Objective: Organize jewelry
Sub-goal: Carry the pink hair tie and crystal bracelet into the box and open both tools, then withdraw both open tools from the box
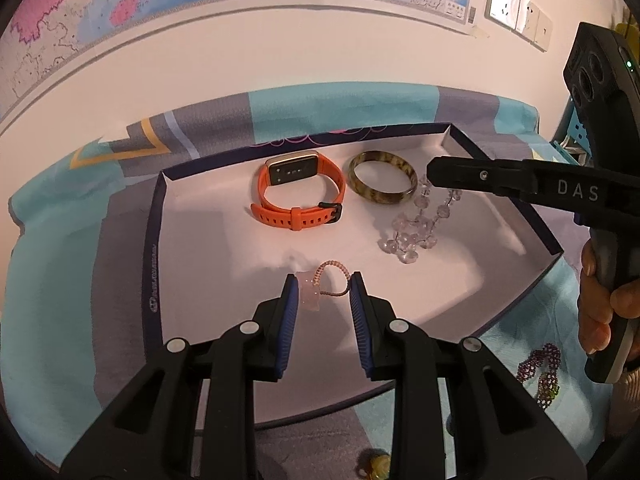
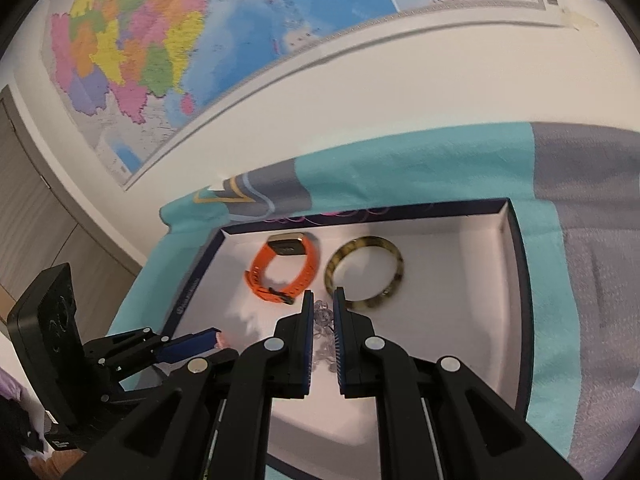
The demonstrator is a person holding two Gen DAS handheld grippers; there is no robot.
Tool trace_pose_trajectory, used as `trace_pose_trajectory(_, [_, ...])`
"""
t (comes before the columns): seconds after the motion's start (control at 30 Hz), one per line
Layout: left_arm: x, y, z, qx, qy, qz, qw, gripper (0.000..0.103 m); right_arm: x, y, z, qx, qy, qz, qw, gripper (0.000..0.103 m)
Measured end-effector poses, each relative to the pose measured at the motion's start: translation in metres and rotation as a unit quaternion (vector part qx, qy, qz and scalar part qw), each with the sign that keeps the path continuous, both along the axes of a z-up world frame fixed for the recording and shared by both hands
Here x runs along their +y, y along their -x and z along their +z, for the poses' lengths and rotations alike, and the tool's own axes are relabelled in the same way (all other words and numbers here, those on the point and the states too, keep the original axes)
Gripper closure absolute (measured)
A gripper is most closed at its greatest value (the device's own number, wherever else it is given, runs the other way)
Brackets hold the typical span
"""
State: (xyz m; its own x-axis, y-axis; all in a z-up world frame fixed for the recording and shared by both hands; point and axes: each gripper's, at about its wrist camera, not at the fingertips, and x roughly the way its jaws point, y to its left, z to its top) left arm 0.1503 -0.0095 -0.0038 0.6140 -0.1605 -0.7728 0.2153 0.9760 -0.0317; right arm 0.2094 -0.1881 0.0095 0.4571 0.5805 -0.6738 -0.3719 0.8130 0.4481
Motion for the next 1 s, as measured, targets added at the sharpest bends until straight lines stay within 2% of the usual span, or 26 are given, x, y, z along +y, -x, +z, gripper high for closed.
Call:
trace_pose_trajectory(0.53, [0.001,-0.022,-0.010,0.014,0.002,0.005,0.9999,0.076,-0.010,-0.008,-0.012,0.018,0.020,-0.025,0.999,0.093])
trace_pose_trajectory(0.63, [0.001,-0.026,-0.012,0.020,0.003,0.008,0.9998,0.073,-0.014,-0.007,-0.011,0.018,0.020,-0.030,0.999,0.086])
trace_pose_trajectory(0.7, [0.001,-0.026,-0.013,0.019,0.002,0.009,0.9998,0.072,-0.015,-0.006,-0.009,0.013,0.024,-0.033,0.999,0.085])
trace_pose_trajectory(0.73, [0.001,-0.027,-0.013,0.020,0.003,0.008,0.9998,0.071,-0.015,-0.006,-0.009,0.011,0.025,-0.032,0.999,0.085])
trace_pose_trajectory(0.8, [0.001,-0.026,-0.012,0.017,0.003,0.009,0.9998,0.063,-0.015,-0.003,-0.006,0.005,0.030,-0.031,0.999,0.084])
trace_pose_trajectory(0.87, [0.002,-0.024,-0.010,0.011,0.002,0.010,0.9999,0.061,-0.015,-0.001,-0.005,0.002,0.032,-0.027,0.999,0.081])
trace_pose_trajectory(1.0, [0.007,-0.016,-0.002,-0.007,0.005,0.018,0.9998,0.046,-0.016,0.006,-0.004,-0.002,0.036,-0.021,0.999,0.076])
